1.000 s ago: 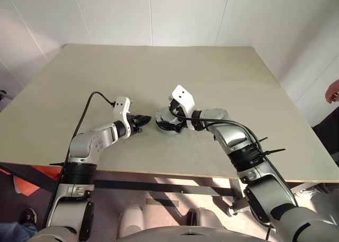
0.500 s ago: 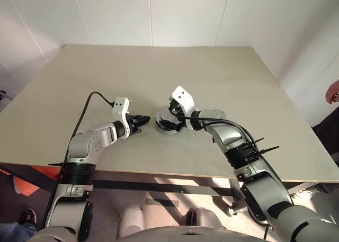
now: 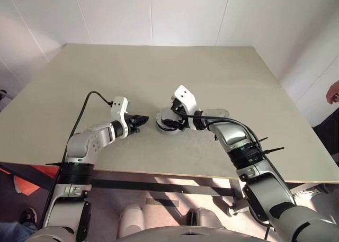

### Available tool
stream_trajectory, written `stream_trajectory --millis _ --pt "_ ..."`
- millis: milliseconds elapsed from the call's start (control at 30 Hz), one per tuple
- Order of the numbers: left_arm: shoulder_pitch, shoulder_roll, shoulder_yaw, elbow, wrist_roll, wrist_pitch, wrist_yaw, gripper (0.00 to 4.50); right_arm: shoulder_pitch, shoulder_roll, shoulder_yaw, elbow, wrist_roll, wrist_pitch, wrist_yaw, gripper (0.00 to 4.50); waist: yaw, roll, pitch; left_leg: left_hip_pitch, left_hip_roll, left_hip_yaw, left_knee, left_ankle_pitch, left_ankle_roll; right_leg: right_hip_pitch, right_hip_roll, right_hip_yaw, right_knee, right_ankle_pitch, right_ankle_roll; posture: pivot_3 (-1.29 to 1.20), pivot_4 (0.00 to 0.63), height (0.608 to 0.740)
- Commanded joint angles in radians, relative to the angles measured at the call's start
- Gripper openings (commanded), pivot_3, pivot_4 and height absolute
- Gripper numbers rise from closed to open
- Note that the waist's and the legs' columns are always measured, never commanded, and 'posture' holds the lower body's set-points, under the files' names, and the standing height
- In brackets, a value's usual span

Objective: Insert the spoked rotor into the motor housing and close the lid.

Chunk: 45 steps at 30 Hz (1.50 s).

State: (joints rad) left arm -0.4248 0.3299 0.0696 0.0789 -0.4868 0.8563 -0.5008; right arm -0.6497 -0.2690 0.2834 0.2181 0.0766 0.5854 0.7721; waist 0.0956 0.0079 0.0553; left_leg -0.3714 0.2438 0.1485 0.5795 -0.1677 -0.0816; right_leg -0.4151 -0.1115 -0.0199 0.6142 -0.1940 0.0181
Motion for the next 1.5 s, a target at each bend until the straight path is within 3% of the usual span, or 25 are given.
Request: stream_trajectory --millis 33,633,1000,1500 --pt "-0.010 0.010 0.011 -0.019 0.001 -0.015 -0.009 1.73 -0.025 -0.006 -0.036 -0.116 0.051 0.036 0.025 3.17 0.000 0.000 0.000 0.000 0.000 0.000 0.000 0.000 0.000 0.000 0.000 0.000 0.000 0.000 0.000 0.00 0.000 0.740" --pt "0.010 0.001 0.008 -0.040 -0.001 -0.011 -0.001 1.73 -0.012 -0.025 0.056 -0.053 -0.024 0.009 0.013 3.17 -0.001 0.000 0.000 0.000 0.000 0.000 0.000 0.001 -0.001 0.000 0.000 0.000 0.000 0.000 0.000 0.00 0.000 0.740" --pt "0.008 -0.004 0.008 -0.039 -0.001 -0.011 0.001 1.73 -0.002 -0.025 0.028 -0.076 0.020 0.043 0.063 3.17 -0.001 0.000 0.000 0.000 0.000 0.000 0.000 0.001 -0.001 0.000 0.000 0.000 0.000 0.000 0.000 0.00 0.000 0.740" --pt "0.010 -0.013 0.001 -0.039 0.002 -0.010 0.002 1.73 -0.025 -0.022 0.030 -0.024 -0.013 0.024 0.005 3.17 -0.001 0.000 0.000 0.001 0.000 0.000 0.000 0.000 -0.001 0.000 0.000 0.000 0.000 0.000 0.000 0.00 0.000 0.740"
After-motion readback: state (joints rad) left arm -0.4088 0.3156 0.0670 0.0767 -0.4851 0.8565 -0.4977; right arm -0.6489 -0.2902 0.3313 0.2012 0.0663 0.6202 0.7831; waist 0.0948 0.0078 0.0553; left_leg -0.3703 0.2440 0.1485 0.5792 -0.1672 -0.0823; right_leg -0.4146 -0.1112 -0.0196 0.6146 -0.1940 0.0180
